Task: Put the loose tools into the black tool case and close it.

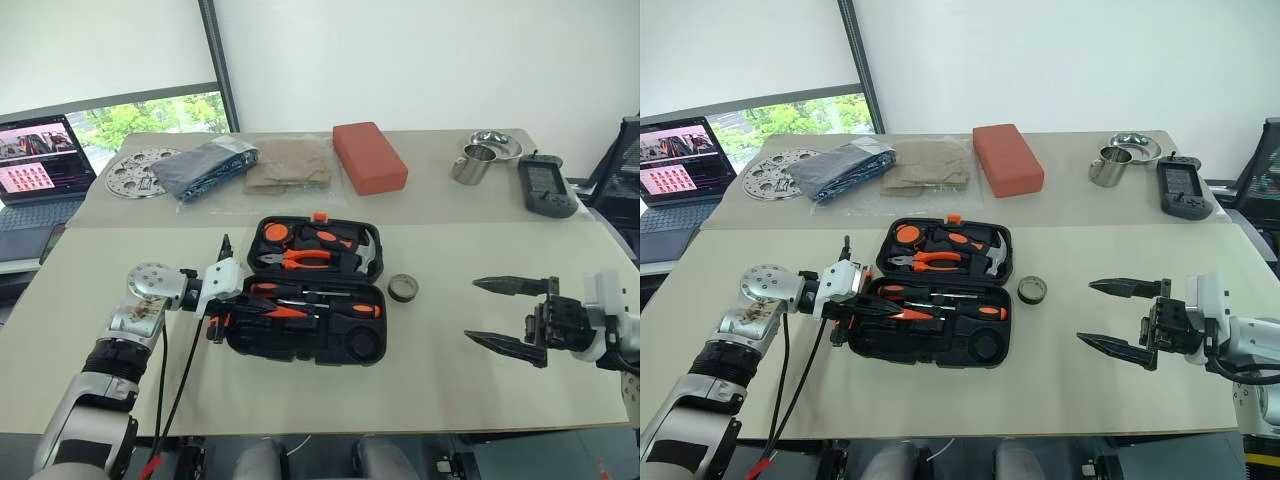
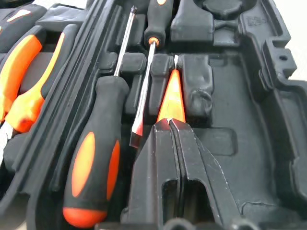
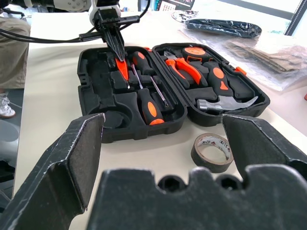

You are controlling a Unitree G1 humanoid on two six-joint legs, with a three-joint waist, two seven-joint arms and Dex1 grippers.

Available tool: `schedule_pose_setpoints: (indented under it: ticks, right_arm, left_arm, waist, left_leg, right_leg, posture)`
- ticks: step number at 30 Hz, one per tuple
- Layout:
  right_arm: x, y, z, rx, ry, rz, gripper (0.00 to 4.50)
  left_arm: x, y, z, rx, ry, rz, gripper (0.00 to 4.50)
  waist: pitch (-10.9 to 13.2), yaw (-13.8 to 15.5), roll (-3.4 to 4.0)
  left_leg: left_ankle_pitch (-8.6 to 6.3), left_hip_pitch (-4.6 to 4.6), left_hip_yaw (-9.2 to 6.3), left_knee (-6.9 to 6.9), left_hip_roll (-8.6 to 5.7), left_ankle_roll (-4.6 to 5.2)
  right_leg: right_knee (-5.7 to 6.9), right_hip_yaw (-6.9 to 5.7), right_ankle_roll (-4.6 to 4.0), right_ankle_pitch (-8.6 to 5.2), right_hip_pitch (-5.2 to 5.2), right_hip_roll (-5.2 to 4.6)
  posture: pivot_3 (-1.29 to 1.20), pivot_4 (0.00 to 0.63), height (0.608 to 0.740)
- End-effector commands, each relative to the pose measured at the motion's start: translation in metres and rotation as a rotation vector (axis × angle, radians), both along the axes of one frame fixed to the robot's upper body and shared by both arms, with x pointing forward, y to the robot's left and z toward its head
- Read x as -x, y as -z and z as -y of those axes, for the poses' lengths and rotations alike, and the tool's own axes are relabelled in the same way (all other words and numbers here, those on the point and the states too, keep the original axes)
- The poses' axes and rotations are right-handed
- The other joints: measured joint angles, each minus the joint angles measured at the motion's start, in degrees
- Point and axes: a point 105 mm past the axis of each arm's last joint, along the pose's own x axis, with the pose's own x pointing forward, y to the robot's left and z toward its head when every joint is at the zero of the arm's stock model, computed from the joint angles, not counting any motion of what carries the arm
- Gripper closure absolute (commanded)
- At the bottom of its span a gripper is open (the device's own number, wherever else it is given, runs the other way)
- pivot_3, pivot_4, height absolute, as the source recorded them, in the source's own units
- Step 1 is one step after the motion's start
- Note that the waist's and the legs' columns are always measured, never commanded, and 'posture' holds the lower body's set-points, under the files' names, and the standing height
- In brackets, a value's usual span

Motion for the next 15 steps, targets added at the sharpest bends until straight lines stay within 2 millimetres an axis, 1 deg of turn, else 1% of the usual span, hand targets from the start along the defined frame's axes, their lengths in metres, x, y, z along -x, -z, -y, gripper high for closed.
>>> schedule_pose_setpoints:
  ticks: [1,4,7,11,12,14,15]
  right_arm:
    - [0.003,-0.011,0.0,0.029,-0.01,0.055,0.0]
    - [0.004,-0.011,0.001,0.03,-0.009,0.053,0.0]
    - [0.003,-0.01,0.0,0.033,-0.013,0.051,0.0]
    - [0.002,-0.01,-0.001,0.032,-0.02,0.05,0.0]
    - [0.002,-0.01,-0.001,0.032,-0.021,0.049,0.0]
    - [0.002,-0.009,-0.001,0.033,-0.025,0.046,0.0]
    - [0.001,-0.009,-0.002,0.034,-0.026,0.046,0.0]
  left_arm:
    - [0.003,0.017,-0.007,-0.094,0.005,-0.03,4.45]
    - [0.004,0.025,-0.01,-0.138,0.005,-0.047,4.45]
    - [0.004,0.026,-0.01,-0.131,0.002,-0.052,4.45]
    - [0.001,0.014,-0.002,-0.044,-0.022,-0.02,4.45]
    - [0.0,0.009,0.0,-0.014,-0.03,-0.006,4.45]
    - [-0.004,-0.014,0.005,0.096,-0.063,0.035,4.45]
    - [-0.008,-0.03,0.003,0.164,-0.113,0.06,4.45]
  waist:
    - [0.0,-0.03,0.0]
    - [-0.01,-0.09,-0.01]
    - [-0.06,-0.13,0.08]
    - [-0.06,-0.14,0.08]
    - [-0.06,-0.12,0.08]
    - [-0.05,-0.07,0.08]
    - [-0.05,-0.07,0.09]
  left_leg:
    - [0.0,0.01,0.0,0.0,0.0,0.0]
    - [0.0,0.03,0.0,0.01,0.0,0.0]
    - [0.0,0.05,0.01,0.03,0.0,0.0]
    - [0.01,0.07,0.0,0.06,0.0,0.0]
    - [0.0,0.07,0.0,0.07,0.0,0.0]
    - [0.0,0.04,-0.01,0.09,0.0,0.0]
    - [0.0,0.02,-0.01,0.1,0.0,0.0]
  right_leg:
    - [0.01,0.0,0.0,0.0,0.0,0.0]
    - [0.04,0.02,0.0,0.0,0.02,0.0]
    - [0.08,0.04,0.0,0.0,0.03,0.0]
    - [0.15,0.04,0.0,0.0,0.03,0.01]
    - [0.15,0.05,0.01,0.0,0.03,0.01]
    - [0.14,0.04,0.01,0.0,0.02,0.01]
    - [0.14,0.04,0.01,0.0,0.01,0.0]
  posture:
    - [0.0,0.15,0.74]
    - [0.0,0.15,0.74]
    - [0.0,0.15,0.74]
    - [0.0,0.15,0.74]
    - [0.0,0.15,0.74]
    - [0.0,0.15,0.74]
    - [0.0,0.15,0.74]
